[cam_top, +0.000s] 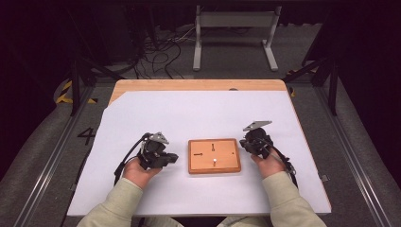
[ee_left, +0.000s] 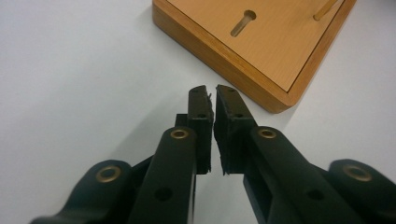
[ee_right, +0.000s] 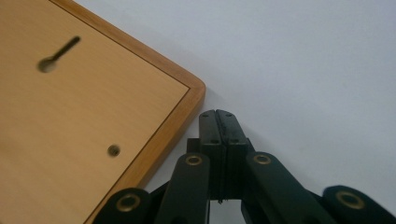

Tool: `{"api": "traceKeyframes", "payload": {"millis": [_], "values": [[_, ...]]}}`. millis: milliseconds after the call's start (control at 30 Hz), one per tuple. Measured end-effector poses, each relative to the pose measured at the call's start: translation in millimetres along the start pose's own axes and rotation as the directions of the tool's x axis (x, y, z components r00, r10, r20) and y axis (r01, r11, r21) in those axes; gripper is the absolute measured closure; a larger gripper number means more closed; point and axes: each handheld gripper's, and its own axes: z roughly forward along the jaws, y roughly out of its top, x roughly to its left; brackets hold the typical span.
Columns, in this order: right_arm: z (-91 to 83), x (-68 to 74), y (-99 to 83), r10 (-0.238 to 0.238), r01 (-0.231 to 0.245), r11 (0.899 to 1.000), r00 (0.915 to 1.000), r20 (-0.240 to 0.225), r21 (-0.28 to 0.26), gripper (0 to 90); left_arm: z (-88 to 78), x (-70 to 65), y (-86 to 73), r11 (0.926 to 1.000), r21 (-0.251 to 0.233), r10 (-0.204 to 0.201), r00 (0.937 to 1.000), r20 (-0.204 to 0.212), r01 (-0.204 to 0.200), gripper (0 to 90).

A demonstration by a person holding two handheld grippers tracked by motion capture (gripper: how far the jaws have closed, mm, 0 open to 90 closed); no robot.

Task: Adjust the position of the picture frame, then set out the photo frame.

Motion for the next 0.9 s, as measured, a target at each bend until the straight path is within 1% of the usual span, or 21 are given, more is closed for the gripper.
{"api": "traceKeyframes", "payload": {"millis": [67,167,200,233,267,300,333,367,433,500,533,567,667,700,767,800,900], "values": [[-14.4,-1.8,-3.3,-0.015,0.014,0.999,0.9996,-0.023,-0.034,89.8,-4.8,-0.1,-0.8,0.9998,-0.018,0.0,1.0,-0.002,0.0,80.4],[-32.9,-4.4,-8.3,-0.061,0.053,0.994,0.9952,-0.077,-0.101,81.1,-13.2,-0.6,-2.0,0.9989,-0.041,0.022,0.9994,-0.025,-0.023,75.5],[-32.9,-4.4,-8.3,-0.061,0.053,0.994,0.9952,-0.077,-0.101,81.1,-13.2,-0.6,-2.0,0.9989,-0.041,0.022,0.9994,-0.025,-0.023,74.3],[-43.7,-4.3,-9.2,-0.086,0.074,0.989,0.9921,-0.092,-0.125,79.1,-18.5,-0.8,-3.3,0.9981,-0.053,0.03,0.9991,-0.031,-0.032,72.9],[-46.7,-4.2,-8.9,-0.094,0.08,0.988,0.9907,-0.098,-0.135,78.1,-18.5,-0.8,-3.3,0.9981,-0.053,0.03,0.9991,-0.031,-0.032,71.7],[-46.7,-4.2,-8.9,-0.094,0.08,0.988,0.9907,-0.098,-0.135,78.1,-21.4,-0.5,-4.6,0.9973,-0.063,0.034,0.9989,-0.033,-0.036,71.7],[-51.3,-3.2,-8.1,-0.105,0.089,0.985,0.9883,-0.11,-0.146,76.9,-23.5,0.0,-5.4,0.997,-0.067,0.038,0.9987,-0.034,-0.04,69.9],[-54.6,-2.0,-7.3,-0.118,0.099,0.983,0.9863,-0.115,-0.157,75.5,-25.0,0.5,-6.6,0.9965,-0.073,0.038,0.9986,-0.036,-0.041,68.3],[-61.3,2.0,-5.6,-0.152,0.125,0.974,0.9792,-0.135,-0.188,72.3,-26.8,2.8,-8.4,0.9957,-0.081,0.043,0.9985,-0.035,-0.045,65.1],[-65.7,6.1,-4.2,-0.185,0.149,0.965,0.9705,-0.155,-0.218,70.2,-27.1,3.7,-9.1,0.996,-0.081,0.035,0.9989,-0.032,-0.037,63.1],[-65.7,6.1,-4.2,-0.185,0.149,0.965,0.9705,-0.155,-0.218,70.2,-27.4,5.0,-9.4,0.9959,-0.082,0.035,0.9989,-0.032,-0.037,63.1],[-67.1,7.5,-3.4,-0.193,0.154,0.962,0.9675,-0.163,-0.225,69.5,-27.3,5.5,-9.9,0.9962,-0.082,0.027,0.9992,-0.028,-0.029,62.1],[-70.0,13.1,-0.7,-0.213,0.163,0.955,0.9579,-0.192,-0.247,67.1,-27.6,7.0,-10.6,0.996,-0.086,0.024,0.9994,-0.027,-0.026,60.4],[-70.7,15.4,0.0,-0.222,0.167,0.952,0.9539,-0.202,-0.255,66.5,-27.9,8.0,-10.6,0.9958,-0.087,0.027,0.9992,-0.029,-0.03,60.1],[-71.3,21.0,2.0,-0.238,0.176,0.947,0.9462,-0.219,-0.269,65.6,-28.1,9.0,-11.3,0.9959,-0.088,0.018,0.9994,-0.029,-0.021,59.4],[-71.3,23.6,3.0,-0.247,0.182,0.944,0.9423,-0.226,-0.274,65.3,-28.4,9.9,-11.5,0.9958,-0.088,0.022,0.9992,-0.035,-0.025,59.3],[-70.1,30.9,5.7,-0.262,0.191,0.94,0.9344,-0.241,-0.282,63.2,-28.9,11.9,-12.6,0.9954,-0.095,0.009,0.9992,-0.038,-0.012,58.5]]}}
